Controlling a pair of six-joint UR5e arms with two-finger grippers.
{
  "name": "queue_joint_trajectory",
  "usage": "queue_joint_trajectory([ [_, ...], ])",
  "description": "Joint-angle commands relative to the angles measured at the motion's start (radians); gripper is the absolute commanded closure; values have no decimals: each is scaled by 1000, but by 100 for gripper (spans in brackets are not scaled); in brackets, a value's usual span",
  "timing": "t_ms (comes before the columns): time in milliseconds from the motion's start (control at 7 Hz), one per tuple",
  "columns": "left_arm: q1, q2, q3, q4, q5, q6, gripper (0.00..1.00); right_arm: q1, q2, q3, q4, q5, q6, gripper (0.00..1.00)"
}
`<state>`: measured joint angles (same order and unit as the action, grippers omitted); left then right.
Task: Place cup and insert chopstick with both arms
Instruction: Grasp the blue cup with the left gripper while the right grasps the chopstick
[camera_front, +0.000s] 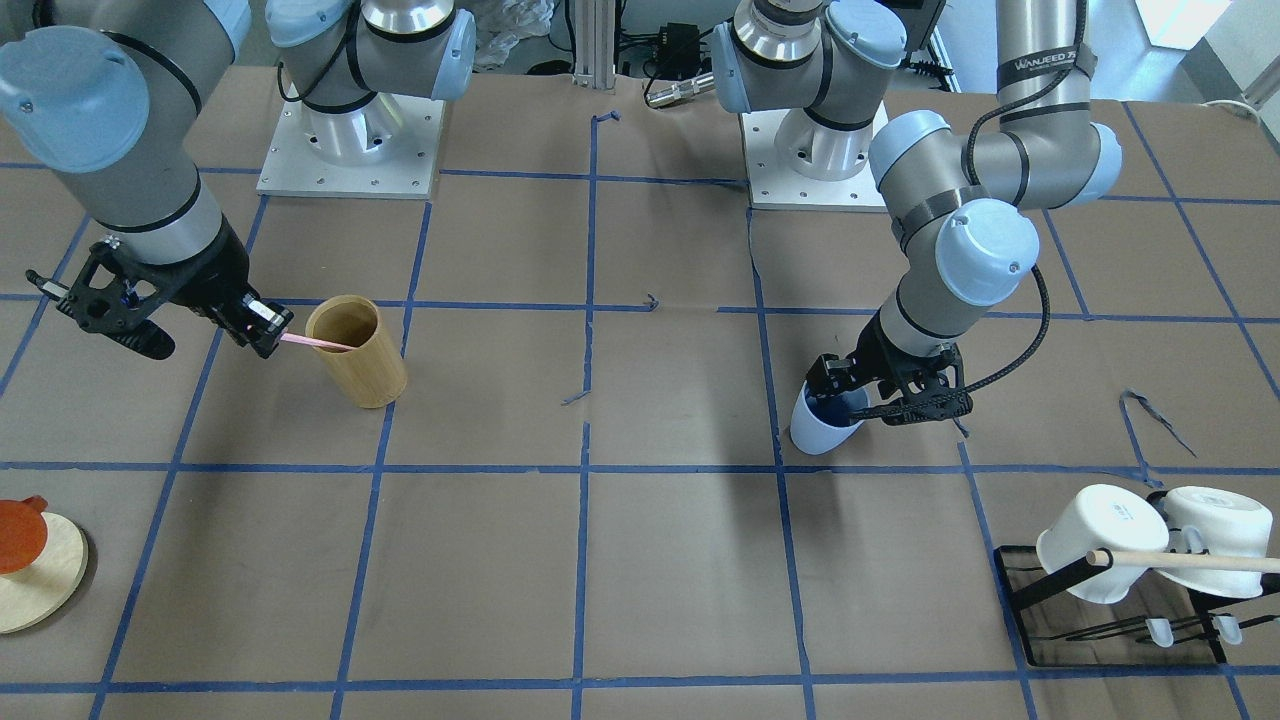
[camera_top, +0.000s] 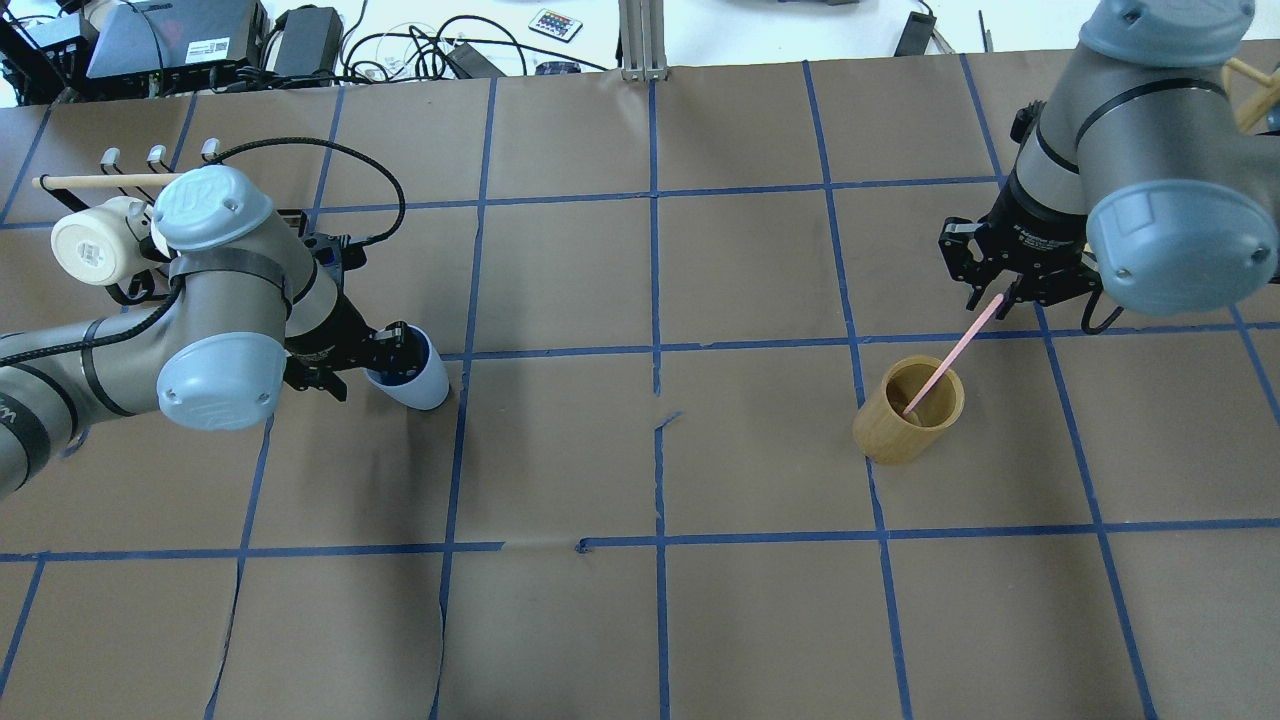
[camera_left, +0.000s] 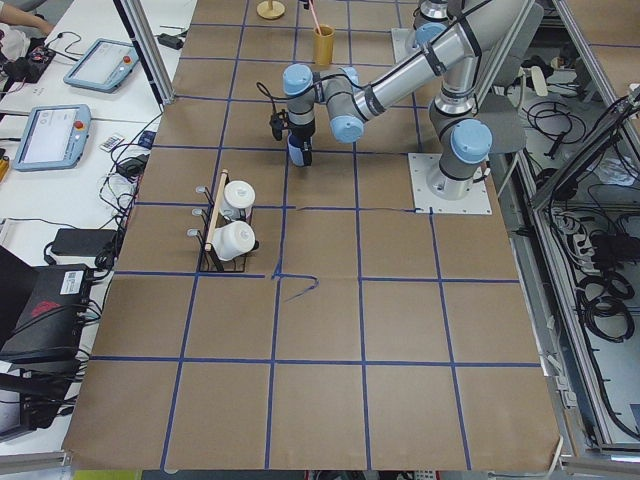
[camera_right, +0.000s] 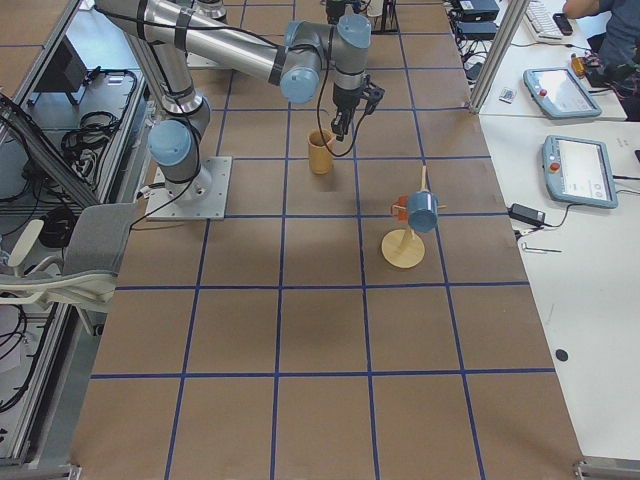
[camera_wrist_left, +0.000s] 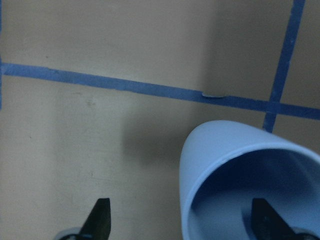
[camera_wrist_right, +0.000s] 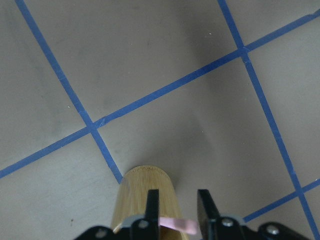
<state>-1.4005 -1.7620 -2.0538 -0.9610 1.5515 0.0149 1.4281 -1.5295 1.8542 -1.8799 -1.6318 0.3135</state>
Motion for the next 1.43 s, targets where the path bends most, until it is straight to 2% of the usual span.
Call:
queue_joint_trajectory([
  [0,0,-1,4,13,-5,-7,100,0,0,-4,2,9,-2,100],
  [286,-26,6,49,60,-16,-65,100,3,-4,-16,2,13,-7,100],
  [571,-157,-5,153,65,-16,-172,100,6,-7,-56,37,15,-8,100],
  [714,-231,-16,194,64,-10,-307,100,6,-9,-65,53,18,-8,100],
  [1000,-345,-43,208,67,-1,-418,100,8,-6,-73,45,104,-8,100],
  [1143,-357,-80,208,141,-4,-468,100,6,-7,-75,48,101,-8,100],
  [1286,-374,-106,211,162,-2,-521,100,6,-9,-75,51,101,-8,100],
])
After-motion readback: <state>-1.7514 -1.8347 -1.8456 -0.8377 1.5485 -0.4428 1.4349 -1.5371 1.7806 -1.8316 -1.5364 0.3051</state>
